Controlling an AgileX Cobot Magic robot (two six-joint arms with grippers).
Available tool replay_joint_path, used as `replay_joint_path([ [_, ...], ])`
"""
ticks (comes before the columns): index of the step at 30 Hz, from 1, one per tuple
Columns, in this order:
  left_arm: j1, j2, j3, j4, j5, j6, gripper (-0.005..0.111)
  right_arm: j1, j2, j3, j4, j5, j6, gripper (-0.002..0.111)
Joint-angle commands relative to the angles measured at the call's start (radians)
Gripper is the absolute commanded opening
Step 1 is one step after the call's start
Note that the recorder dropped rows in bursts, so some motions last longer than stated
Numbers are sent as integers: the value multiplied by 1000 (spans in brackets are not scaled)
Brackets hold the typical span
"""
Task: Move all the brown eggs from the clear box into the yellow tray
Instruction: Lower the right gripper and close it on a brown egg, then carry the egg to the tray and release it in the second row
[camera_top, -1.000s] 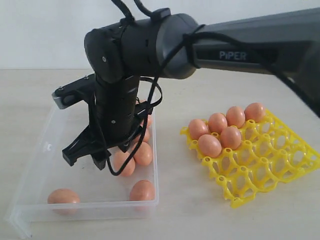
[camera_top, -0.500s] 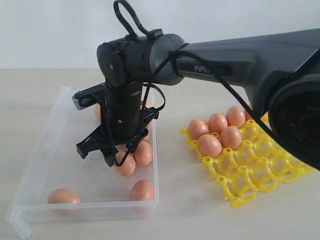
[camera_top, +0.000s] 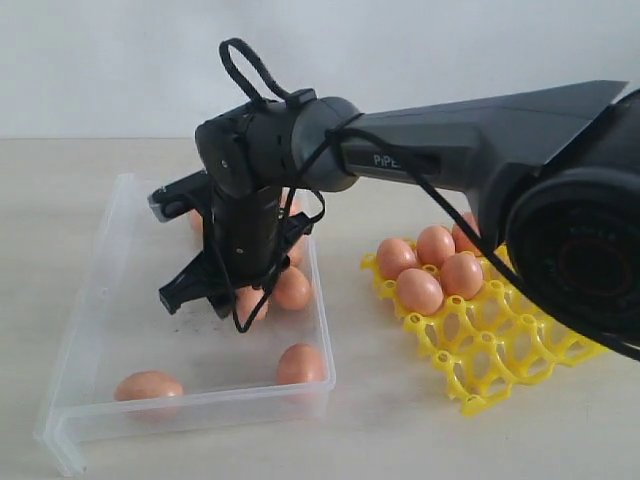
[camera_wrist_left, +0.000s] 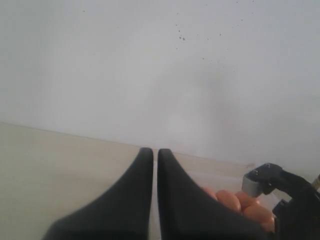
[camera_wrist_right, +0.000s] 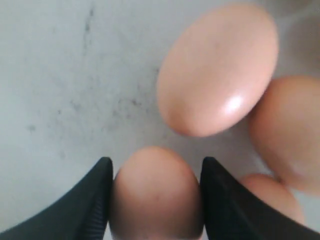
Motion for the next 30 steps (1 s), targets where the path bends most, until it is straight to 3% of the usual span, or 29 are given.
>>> replay_joint_path([
  [1, 1, -3, -3, -11, -16, -7, 4, 5, -79, 62, -25, -227, 11, 0],
  [10, 1, -3, -3, -11, -16, -7, 4, 22, -307, 504, -43, -694, -70, 0],
  [20, 1, -3, -3, -11, -16, -7, 4, 18, -703, 1145, -72, -1563, -247, 0],
  [27, 1, -3, -3, -11, -16, -7, 4, 18, -851, 1490, 375, -2094, -296, 0],
  [30, 1, -3, -3, -11, -16, -7, 4, 10, -854, 1600, 590, -2135, -263, 0],
])
